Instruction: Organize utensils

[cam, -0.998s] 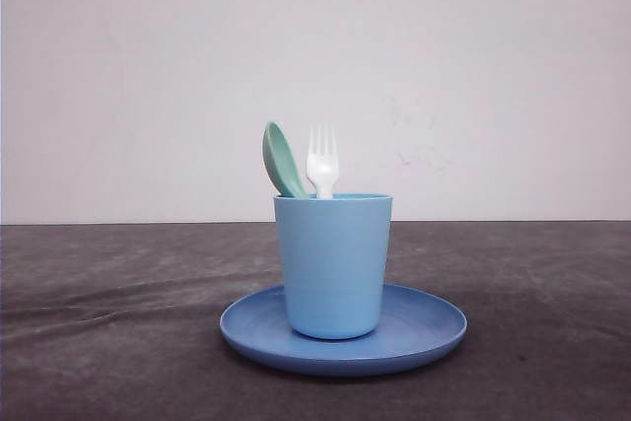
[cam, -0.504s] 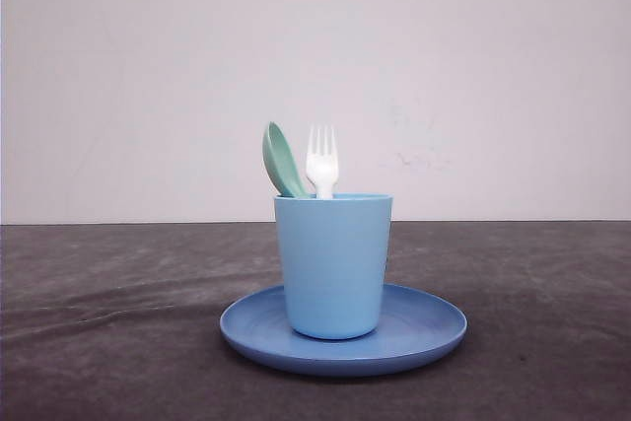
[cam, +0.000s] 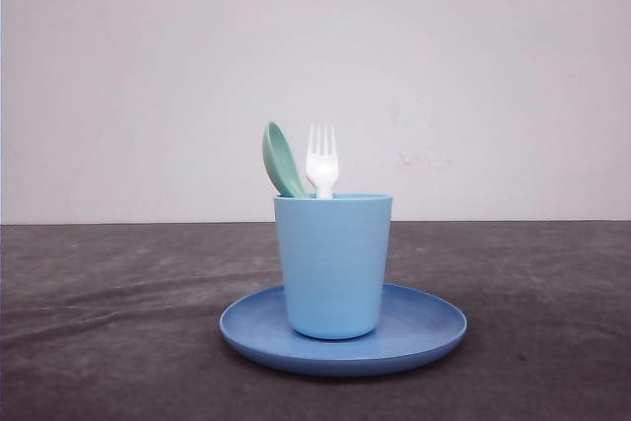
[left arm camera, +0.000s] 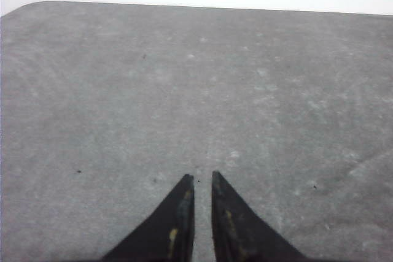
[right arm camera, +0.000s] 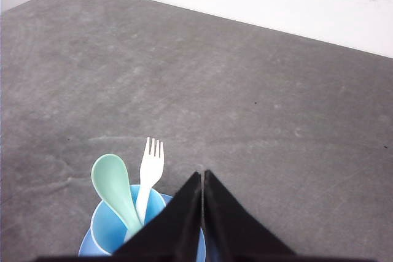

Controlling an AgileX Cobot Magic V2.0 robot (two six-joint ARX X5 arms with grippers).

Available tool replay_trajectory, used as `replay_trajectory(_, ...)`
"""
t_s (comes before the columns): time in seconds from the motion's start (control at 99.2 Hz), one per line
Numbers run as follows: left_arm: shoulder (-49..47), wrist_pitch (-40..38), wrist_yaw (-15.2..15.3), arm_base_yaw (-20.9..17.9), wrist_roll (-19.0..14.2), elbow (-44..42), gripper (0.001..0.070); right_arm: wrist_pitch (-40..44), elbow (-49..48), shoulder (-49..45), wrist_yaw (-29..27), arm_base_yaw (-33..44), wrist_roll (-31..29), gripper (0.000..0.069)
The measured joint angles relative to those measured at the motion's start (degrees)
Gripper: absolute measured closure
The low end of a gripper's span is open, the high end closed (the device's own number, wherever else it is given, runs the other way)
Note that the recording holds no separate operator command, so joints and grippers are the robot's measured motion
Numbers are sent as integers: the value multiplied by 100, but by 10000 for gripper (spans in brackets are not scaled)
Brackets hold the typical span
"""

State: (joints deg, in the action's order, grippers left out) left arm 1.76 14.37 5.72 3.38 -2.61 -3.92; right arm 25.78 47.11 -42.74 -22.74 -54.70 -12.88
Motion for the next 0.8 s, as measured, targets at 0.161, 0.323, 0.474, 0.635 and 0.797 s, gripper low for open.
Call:
replay_trajectory(0.161, -155, -101, -254, -103, 4, 101, 684, 0, 0, 2, 0, 0, 0, 687)
replay_trajectory(0.323, -151, -118, -275, -111, 24, 107, 684, 0, 0, 0, 0, 0, 0, 687)
replay_trajectory(0.474, -151, -127, -289, -111, 28, 111, 684, 0, 0, 0, 0, 0, 0, 687)
replay_trajectory(0.635, -151, -129, -291, -111, 28, 111, 684, 0, 0, 0, 0, 0, 0, 687)
replay_trajectory(0.797, -151, -129, -291, -111, 28, 111, 684, 0, 0, 0, 0, 0, 0, 687)
